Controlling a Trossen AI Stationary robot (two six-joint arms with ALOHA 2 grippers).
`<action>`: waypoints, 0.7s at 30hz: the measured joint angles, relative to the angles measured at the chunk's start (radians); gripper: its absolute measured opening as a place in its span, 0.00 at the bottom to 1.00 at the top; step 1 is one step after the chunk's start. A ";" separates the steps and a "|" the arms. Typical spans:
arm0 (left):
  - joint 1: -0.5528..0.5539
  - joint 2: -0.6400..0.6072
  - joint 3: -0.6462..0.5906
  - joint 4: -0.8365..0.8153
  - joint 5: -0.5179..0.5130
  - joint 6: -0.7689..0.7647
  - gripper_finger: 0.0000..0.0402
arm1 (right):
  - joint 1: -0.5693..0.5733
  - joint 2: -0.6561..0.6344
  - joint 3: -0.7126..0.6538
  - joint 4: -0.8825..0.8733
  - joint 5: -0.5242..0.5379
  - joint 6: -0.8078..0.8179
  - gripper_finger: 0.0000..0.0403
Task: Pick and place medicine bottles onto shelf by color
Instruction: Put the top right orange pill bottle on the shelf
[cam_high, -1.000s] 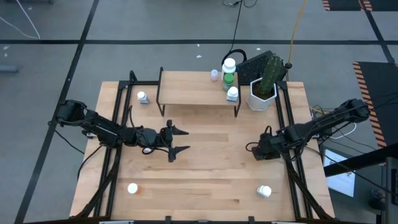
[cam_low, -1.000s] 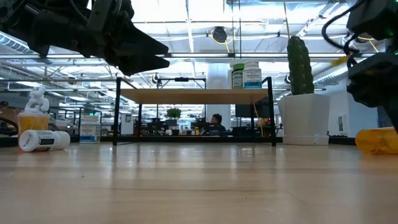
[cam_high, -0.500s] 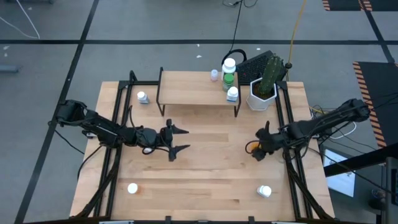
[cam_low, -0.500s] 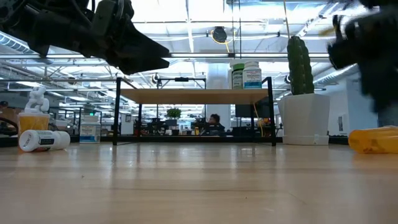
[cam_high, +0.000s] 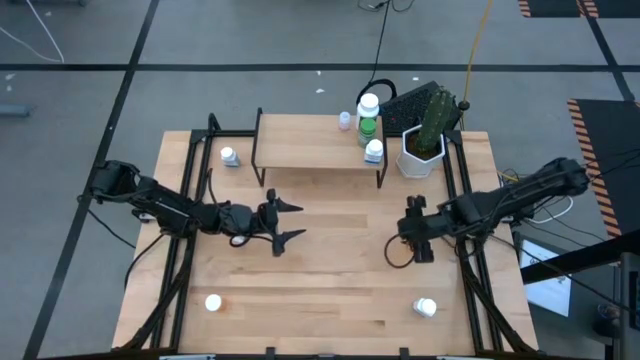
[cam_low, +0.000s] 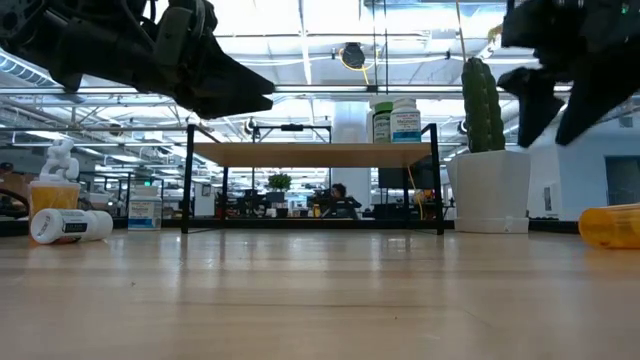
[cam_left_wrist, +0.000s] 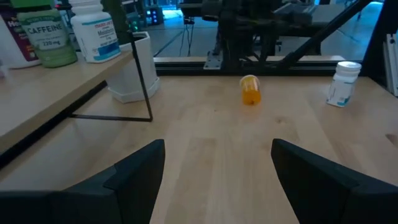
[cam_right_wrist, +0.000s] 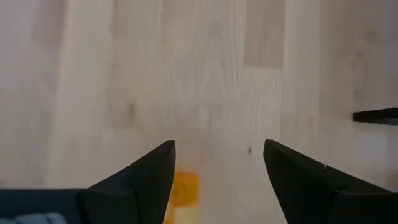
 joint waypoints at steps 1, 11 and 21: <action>0.003 0.000 0.000 -0.004 0.000 -0.003 0.74 | -0.004 0.016 0.000 -0.010 0.000 -0.015 0.60; 0.006 0.000 0.000 -0.020 -0.001 -0.038 0.74 | -0.041 0.070 0.000 -0.059 -0.001 -0.103 0.60; 0.003 0.000 0.000 -0.041 -0.001 -0.037 0.74 | -0.081 0.071 0.000 -0.094 -0.003 -0.133 0.74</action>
